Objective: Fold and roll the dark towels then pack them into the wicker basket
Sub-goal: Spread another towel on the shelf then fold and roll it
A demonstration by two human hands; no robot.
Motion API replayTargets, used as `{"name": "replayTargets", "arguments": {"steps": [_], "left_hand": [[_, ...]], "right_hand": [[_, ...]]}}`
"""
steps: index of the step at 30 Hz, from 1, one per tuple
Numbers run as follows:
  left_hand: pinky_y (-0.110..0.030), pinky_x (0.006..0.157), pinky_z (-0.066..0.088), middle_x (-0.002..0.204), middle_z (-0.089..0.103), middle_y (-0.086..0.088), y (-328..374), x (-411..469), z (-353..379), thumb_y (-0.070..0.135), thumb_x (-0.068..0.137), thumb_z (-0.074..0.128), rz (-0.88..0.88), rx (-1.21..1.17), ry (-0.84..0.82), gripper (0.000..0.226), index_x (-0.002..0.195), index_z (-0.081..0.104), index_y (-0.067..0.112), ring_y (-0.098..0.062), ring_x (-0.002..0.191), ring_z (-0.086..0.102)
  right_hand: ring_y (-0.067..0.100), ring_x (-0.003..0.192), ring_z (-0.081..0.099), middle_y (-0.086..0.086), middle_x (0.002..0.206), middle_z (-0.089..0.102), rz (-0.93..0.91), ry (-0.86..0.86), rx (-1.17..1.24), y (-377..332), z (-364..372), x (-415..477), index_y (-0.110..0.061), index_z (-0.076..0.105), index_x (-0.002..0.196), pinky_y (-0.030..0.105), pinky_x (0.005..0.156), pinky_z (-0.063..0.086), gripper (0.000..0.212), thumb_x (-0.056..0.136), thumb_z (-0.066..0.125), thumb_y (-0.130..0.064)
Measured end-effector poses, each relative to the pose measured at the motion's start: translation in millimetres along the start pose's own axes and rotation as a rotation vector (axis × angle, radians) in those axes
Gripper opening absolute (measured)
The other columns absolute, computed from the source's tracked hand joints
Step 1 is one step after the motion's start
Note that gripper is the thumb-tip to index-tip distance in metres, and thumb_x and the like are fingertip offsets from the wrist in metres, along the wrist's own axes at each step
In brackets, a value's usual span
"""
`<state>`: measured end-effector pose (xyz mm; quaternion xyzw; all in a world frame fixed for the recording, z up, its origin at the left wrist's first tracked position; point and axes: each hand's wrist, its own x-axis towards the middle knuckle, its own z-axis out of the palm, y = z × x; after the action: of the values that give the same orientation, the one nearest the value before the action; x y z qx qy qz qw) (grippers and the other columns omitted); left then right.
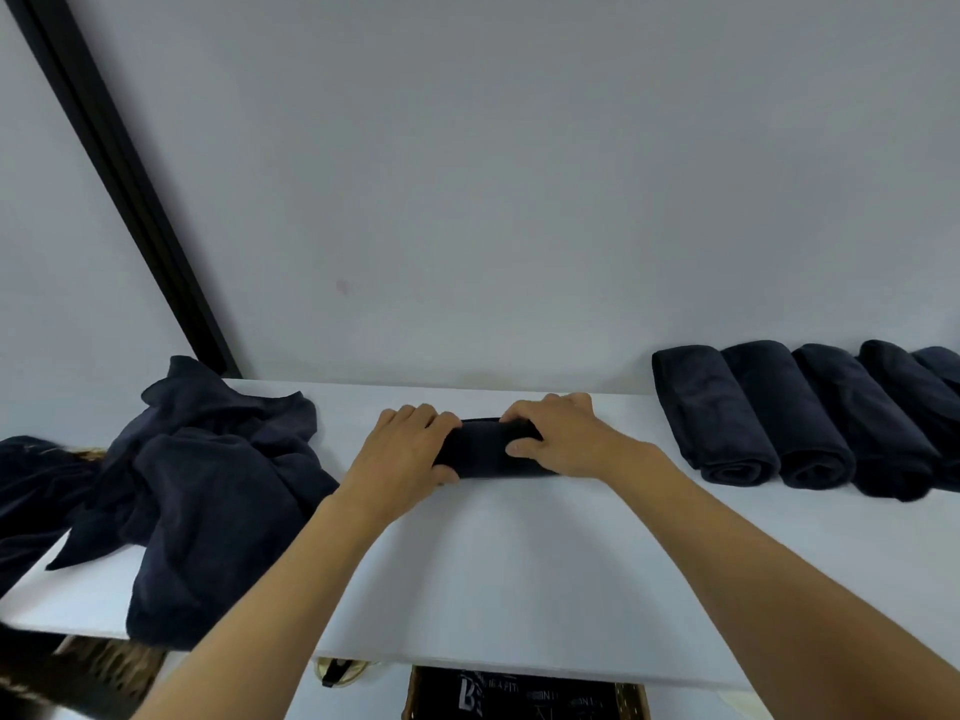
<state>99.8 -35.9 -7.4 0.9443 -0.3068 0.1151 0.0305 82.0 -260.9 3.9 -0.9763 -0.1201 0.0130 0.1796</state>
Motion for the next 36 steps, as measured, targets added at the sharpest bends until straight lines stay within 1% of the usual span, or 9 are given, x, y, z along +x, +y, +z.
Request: {"name": "replayTargets", "arguments": {"steps": [3, 6, 11, 15, 17, 22, 26, 31, 36], "left_hand": [[-0.03, 0.084, 0.033, 0.105, 0.06, 0.004, -10, 21, -7, 0.04, 0.091, 0.059, -0.05, -0.131, -0.124, 0.033, 0.121, 0.056, 0.026, -0.018, 0.097, 0.051], [-0.035, 0.086, 0.042, 0.104, 0.064, 0.003, -24, 41, -12, 0.039, 0.094, 0.056, -0.103, -0.246, -0.277, 0.027, 0.118, 0.06, 0.028, -0.02, 0.097, 0.055], [-0.046, 0.096, 0.044, 0.104, 0.059, 0.005, -36, 63, -5, 0.04, 0.097, 0.05, -0.2, -0.339, -0.405, 0.027, 0.12, 0.063, 0.032, -0.026, 0.11, 0.052], [-0.039, 0.079, 0.05, 0.111, 0.051, -0.008, -14, 62, -6, 0.035, 0.096, 0.054, -0.368, -0.225, 0.001, 0.025, 0.112, 0.062, 0.017, -0.029, 0.103, 0.053], [-0.039, 0.074, 0.048, 0.105, 0.055, -0.009, 9, 51, 2, 0.026, 0.098, 0.051, -0.456, -0.365, 0.18, 0.018, 0.109, 0.055, 0.012, -0.029, 0.092, 0.057], [-0.031, 0.096, 0.042, 0.132, 0.049, -0.005, 75, 37, 22, 0.026, 0.099, 0.048, -0.507, -0.798, 0.224, 0.042, 0.14, 0.044, 0.017, -0.022, 0.116, 0.054], [-0.025, 0.111, 0.028, 0.154, 0.032, 0.003, 124, 55, 26, 0.016, 0.101, 0.04, -0.413, -1.045, 0.209, 0.047, 0.148, 0.036, 0.02, -0.016, 0.138, 0.035], [-0.027, 0.115, 0.025, 0.155, 0.033, -0.001, 176, 88, 38, 0.004, 0.098, 0.035, -0.328, -1.144, 0.188, 0.049, 0.146, 0.039, 0.014, -0.017, 0.141, 0.032], [-0.02, 0.103, 0.037, 0.14, 0.05, -0.004, 203, 112, 64, 0.007, 0.096, 0.042, -0.226, -1.128, 0.163, 0.041, 0.136, 0.051, 0.012, -0.015, 0.125, 0.049]], "right_hand": [[0.016, 0.111, 0.054, -0.008, 0.115, 0.065, 0.033, -0.039, -0.017, -5, -12, 14, -0.028, 0.059, 0.116, 0.037, 0.1, 0.026, 0.024, 0.094, 0.055, -0.039], [0.016, 0.105, 0.056, -0.008, 0.113, 0.064, -0.075, 0.158, -0.151, -14, -7, 13, -0.027, 0.061, 0.114, 0.04, 0.106, 0.025, 0.022, 0.094, 0.055, -0.032], [0.023, 0.106, 0.052, -0.001, 0.12, 0.058, -0.154, 0.201, -0.398, -16, 25, 14, -0.018, 0.049, 0.127, 0.037, 0.096, 0.035, 0.049, 0.085, 0.064, -0.04], [0.025, 0.09, 0.058, 0.002, 0.104, 0.065, -0.031, 0.155, -0.255, -21, 8, 33, -0.018, 0.05, 0.121, 0.034, 0.074, 0.037, 0.043, 0.085, 0.062, -0.039], [0.024, 0.088, 0.06, 0.003, 0.1, 0.065, 0.101, 0.08, -0.053, -23, -1, 35, -0.017, 0.054, 0.115, 0.035, 0.071, 0.046, 0.041, 0.082, 0.065, -0.037], [0.027, 0.093, 0.065, 0.012, 0.102, 0.068, 0.4, 0.098, 0.376, -8, -9, 12, -0.003, 0.063, 0.108, 0.042, 0.084, 0.054, 0.043, 0.079, 0.068, -0.034], [0.024, 0.078, 0.063, 0.011, 0.084, 0.065, 0.536, 0.193, 0.449, 17, -24, -12, 0.0, 0.062, 0.089, 0.035, 0.067, 0.05, 0.034, 0.082, 0.065, -0.034], [0.024, 0.08, 0.059, 0.0, 0.076, 0.054, 0.632, 0.251, 0.062, 44, -40, -35, -0.017, 0.043, 0.072, 0.029, 0.057, 0.04, 0.03, 0.091, 0.054, -0.037], [0.028, 0.11, 0.052, 0.011, 0.125, 0.046, 0.585, 0.266, -0.375, 61, -38, -53, -0.012, 0.048, 0.127, 0.031, 0.068, 0.041, 0.029, 0.1, 0.045, -0.023]]}}
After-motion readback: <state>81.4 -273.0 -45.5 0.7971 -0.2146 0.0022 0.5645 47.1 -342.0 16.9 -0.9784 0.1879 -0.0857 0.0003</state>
